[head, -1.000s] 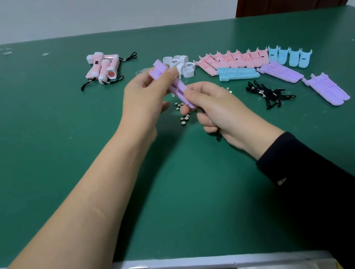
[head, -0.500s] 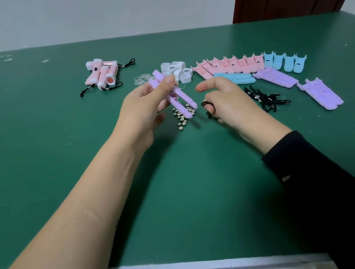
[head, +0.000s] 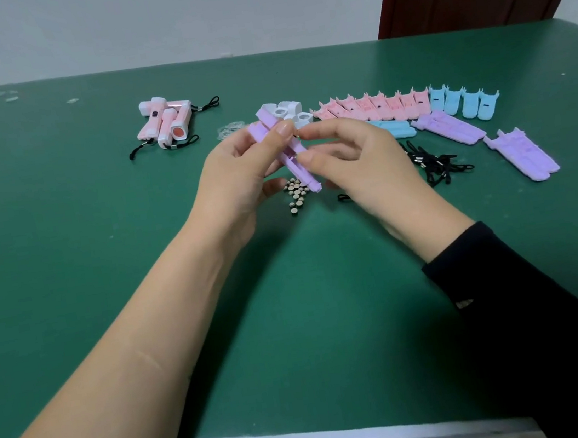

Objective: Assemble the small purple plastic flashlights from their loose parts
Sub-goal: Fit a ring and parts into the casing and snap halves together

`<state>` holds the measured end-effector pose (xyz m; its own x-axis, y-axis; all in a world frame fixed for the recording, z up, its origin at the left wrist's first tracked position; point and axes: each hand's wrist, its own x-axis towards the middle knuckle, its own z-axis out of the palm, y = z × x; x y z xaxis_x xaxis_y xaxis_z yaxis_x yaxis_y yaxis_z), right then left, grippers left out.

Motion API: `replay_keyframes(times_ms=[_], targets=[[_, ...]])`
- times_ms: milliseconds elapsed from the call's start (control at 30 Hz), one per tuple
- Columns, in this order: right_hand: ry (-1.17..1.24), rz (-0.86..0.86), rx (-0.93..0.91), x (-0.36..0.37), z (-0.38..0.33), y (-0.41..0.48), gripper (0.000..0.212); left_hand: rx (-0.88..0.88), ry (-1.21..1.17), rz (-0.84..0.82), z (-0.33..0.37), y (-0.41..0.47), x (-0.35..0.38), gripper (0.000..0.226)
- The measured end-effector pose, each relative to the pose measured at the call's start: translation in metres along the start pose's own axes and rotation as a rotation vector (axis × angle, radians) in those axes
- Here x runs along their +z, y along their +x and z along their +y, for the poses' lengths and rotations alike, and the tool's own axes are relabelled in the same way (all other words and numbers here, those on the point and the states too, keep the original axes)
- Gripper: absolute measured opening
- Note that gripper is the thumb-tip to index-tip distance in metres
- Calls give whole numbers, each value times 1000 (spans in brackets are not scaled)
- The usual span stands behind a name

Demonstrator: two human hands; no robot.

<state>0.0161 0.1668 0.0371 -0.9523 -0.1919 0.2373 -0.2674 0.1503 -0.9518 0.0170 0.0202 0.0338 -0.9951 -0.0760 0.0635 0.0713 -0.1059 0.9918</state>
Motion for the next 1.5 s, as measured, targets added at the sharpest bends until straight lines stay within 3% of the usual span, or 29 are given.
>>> replay_keyframes(times_ms=[167, 333, 867, 1167, 1500], targets=[[150, 3, 112, 4, 6, 2, 26, 4, -46, 45, -1, 0, 2, 6], [238, -27, 178, 9, 12, 2, 26, 3, 81, 129, -1, 2, -3, 10], [319, 23, 254, 9, 15, 4, 16, 41, 106, 34, 1, -1, 0, 22], [591, -15, 243, 5, 17, 6, 15, 49, 84, 17, 2, -1, -1, 18], [634, -62, 251, 3, 20, 9, 18, 141, 146, 53, 4, -4, 0, 18]])
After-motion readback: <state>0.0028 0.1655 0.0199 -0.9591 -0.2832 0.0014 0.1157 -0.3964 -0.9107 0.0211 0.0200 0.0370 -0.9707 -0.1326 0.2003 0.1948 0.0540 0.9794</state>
